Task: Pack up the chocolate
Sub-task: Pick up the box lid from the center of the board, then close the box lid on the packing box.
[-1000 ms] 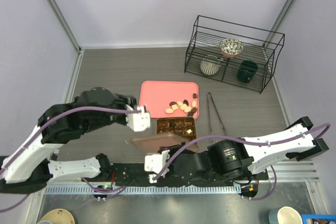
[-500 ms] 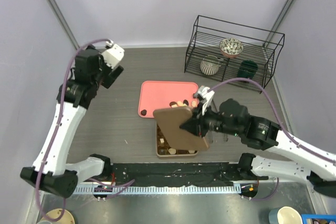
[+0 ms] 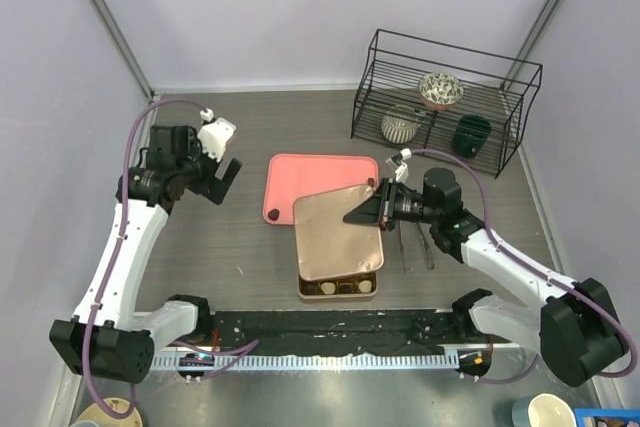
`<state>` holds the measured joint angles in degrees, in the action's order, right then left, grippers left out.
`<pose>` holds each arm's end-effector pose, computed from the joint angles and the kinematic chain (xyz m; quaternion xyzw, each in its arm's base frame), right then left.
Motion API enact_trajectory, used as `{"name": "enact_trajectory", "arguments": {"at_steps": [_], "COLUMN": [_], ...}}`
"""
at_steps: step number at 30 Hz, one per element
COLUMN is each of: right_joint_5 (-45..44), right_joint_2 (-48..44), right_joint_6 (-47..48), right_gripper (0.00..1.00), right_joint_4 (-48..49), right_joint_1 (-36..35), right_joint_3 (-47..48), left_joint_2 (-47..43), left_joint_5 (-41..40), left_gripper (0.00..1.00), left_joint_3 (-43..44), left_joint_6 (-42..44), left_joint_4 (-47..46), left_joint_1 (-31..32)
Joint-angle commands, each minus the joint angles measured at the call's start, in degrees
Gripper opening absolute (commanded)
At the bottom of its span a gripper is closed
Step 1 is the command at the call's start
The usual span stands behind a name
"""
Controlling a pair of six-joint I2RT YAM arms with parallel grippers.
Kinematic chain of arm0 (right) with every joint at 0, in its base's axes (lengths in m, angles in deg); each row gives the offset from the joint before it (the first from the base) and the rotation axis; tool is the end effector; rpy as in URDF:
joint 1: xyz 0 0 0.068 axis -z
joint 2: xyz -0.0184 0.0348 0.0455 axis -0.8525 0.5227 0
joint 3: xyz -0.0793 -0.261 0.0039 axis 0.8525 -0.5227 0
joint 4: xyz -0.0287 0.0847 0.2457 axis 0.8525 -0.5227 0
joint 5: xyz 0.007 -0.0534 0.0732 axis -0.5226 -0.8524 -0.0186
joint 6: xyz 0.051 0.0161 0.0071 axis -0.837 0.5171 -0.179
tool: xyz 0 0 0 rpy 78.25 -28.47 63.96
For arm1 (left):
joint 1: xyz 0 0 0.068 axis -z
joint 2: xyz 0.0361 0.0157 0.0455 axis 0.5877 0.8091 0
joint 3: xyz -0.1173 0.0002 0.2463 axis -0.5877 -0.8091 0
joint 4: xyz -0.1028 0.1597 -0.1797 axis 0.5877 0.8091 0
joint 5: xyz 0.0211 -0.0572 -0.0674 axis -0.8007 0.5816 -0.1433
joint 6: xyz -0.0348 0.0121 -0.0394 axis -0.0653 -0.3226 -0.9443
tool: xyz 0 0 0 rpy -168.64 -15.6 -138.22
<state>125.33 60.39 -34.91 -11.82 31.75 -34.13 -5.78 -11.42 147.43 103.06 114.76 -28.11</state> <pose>0.1930 0.1256 0.2425 0.0030 0.7695 0.6128 0.1799 0.2166 -0.0337 0.3546 0.2600 0.8795 0.0026 0.3986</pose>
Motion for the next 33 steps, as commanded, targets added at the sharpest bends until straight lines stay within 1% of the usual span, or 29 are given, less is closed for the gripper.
{"name": "enact_trajectory", "arguments": {"at_steps": [1,2,4,6,7,10,16,18,19,20,21,23,24,26,27,28,30,32,33], "right_joint_5": [6.6,6.7,6.1,4.1,3.4,1.5,-0.6,-1.3,-1.8,-3.5,-4.6,-7.6,-8.2,-10.3,-11.1,-12.0,-13.9,-15.0,-16.2], "right_joint_2": [-1.3,-0.9,-0.3,-0.1,0.1,2.3,6.3,7.4,7.7,7.7,7.8,7.9,7.9,7.3,7.1,7.1,7.0,6.7,6.9], "right_joint_6": [-1.1,-0.7,3.0,6.9,10.0,12.1,12.6,13.4,13.8,14.5,16.6,19.2,20.6,21.9,23.8,24.8,26.6,28.5,29.1], "right_gripper": [0.01,0.01,0.01,0.01,0.01,0.01,0.01,0.01,0.03,0.08,0.21,0.36,0.49,0.78,0.94,0.97,0.99,1.00,1.00], "right_joint_4": [5.4,5.1,2.0,-4.0,-5.1,-5.8,-4.4,-5.4,-6.1,-7.3,-10.8,-15.5,-18.7,-21.2,-24.6,-26.6,-31.3,-33.9,-36.7], "right_joint_1": [0.7,0.8,0.7,0.8,0.8,0.7,0.7,0.7,0.7,0.8,0.7,0.7,0.7,0.7,0.7,0.7,0.7,0.7,0.6], "right_joint_3": [0.0,-0.9,-1.6,-1.4,-1.3,-1.2,-1.8,-1.9,-1.9,-1.6,-1.2,0.7,1.2,2.4,3.2,5.1,7.0,9.2,9.9], "left_joint_2": [-1.7,-1.9,-2.1,-2.4,-2.5,-2.8,-3.6,-4.1,-4.3,-4.3,-4.4,-4.2,-4.2,-4.3,-4.4,-4.5,-4.5,-4.6,-4.5], "left_joint_5": [5.6,6.0,7.2,9.4,9.8,11.8,13.1,13.3,13.4,13.3,13.4,13.5,13.5,13.9,14.0,14.0,14.6,14.7,14.9], "left_gripper": [1.00,1.00,1.00,0.99,1.00,1.00,1.00,1.00,1.00,1.00,1.00,1.00,1.00,1.00,1.00,1.00,1.00,1.00,1.00], "left_joint_3": [-1.4,-1.6,-2.1,-2.4,-2.6,-3.1,-3.7,-4.2,-4.4,-4.6,-4.7,-4.8,-5.0,-5.2,-5.2,-5.4,-5.5,-5.6,-5.6], "left_joint_6": [-1.3,-1.4,-1.5,-1.9,-2.1,-2.3,-1.4,-1.2,-1.0,-1.0,-1.0,-0.9,-0.9,-0.9,-0.9,-0.9,-1.0,-1.1,-1.1], "left_joint_4": [0.3,0.4,0.6,1.3,1.3,1.8,3.0,2.9,2.8,2.8,2.8,2.9,2.9,2.6,2.7,2.6,2.6,2.5,2.5], "left_joint_1": [-0.1,-0.1,0.0,-0.1,-0.1,-0.1,0.0,0.0,0.0,-0.1,-0.1,0.0,0.0,-0.1,-0.1,-0.1,-0.1,-0.1,0.0]}}
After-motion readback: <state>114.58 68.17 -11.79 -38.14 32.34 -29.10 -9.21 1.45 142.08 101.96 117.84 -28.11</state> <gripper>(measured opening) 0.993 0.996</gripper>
